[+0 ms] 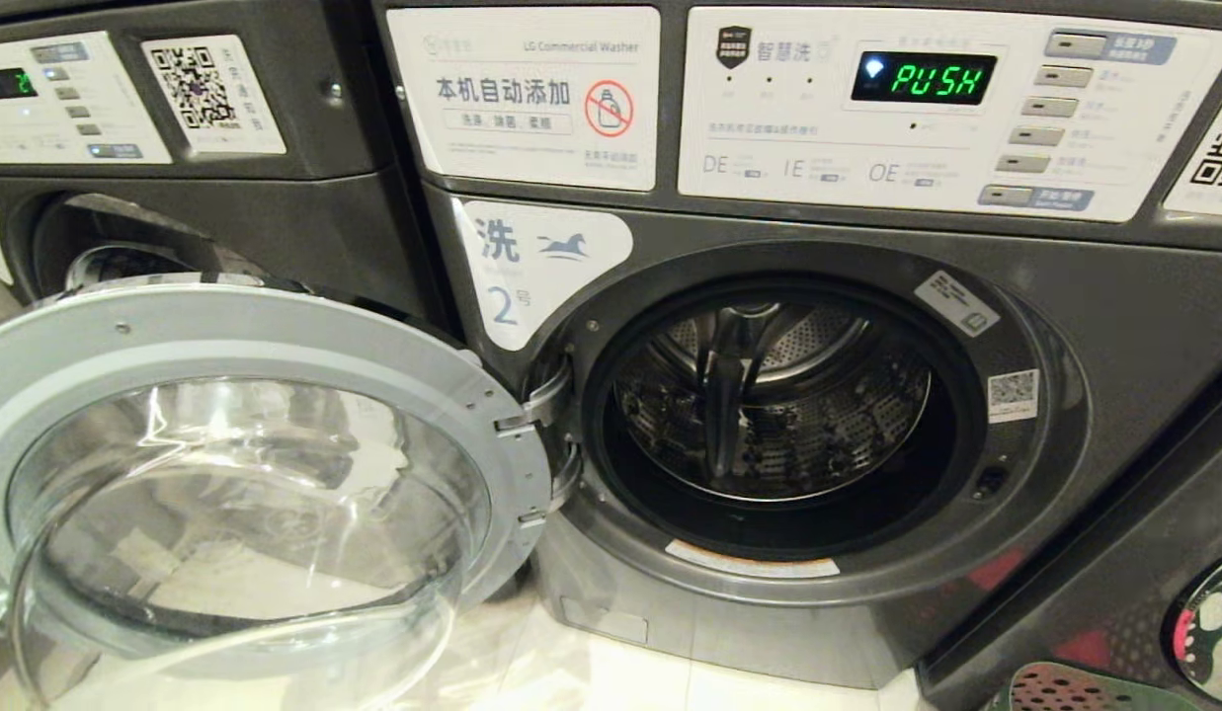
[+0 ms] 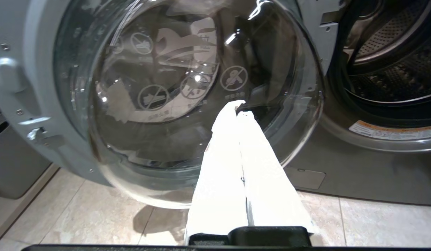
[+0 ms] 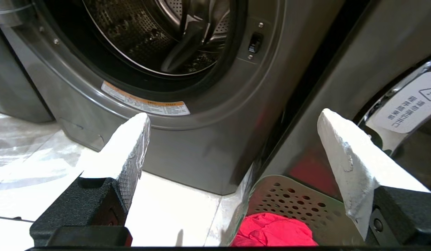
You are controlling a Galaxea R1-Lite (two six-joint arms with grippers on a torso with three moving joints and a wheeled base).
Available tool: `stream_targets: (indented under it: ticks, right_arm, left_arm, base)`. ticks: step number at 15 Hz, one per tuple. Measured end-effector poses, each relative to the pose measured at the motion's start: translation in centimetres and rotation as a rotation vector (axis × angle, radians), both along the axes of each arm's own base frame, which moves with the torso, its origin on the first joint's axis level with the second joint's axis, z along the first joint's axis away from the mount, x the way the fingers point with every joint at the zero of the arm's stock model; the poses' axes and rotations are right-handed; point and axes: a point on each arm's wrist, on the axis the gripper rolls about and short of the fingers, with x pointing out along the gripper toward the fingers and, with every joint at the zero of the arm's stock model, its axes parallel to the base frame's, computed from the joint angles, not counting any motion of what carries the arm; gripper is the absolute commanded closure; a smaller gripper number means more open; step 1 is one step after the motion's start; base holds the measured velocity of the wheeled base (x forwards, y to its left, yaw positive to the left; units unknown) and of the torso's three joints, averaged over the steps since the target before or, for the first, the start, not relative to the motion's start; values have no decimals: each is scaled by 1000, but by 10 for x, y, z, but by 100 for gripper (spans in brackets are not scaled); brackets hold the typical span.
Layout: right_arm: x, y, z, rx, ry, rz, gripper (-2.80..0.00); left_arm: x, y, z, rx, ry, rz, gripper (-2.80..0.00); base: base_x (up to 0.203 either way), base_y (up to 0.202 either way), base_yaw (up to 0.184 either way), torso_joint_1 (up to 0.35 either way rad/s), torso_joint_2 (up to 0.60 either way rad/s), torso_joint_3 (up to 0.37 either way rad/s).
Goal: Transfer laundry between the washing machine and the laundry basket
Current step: Close the washing machine door with the left hand
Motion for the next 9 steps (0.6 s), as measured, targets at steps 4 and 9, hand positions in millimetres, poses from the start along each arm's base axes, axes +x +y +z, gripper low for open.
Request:
stream_targets:
  ticks: [4, 9]
  right_arm:
    - [0, 0, 0, 0, 0, 0, -280]
    - [0, 0, 0, 1, 0, 0, -280]
  left_arm:
    - [0, 0, 0, -6, 1, 1, 0]
    - [0, 0, 0, -24, -1, 0, 0]
  base:
    - [-35, 0, 1, 3, 2, -1]
    - [-194, 0, 1, 3, 0, 4]
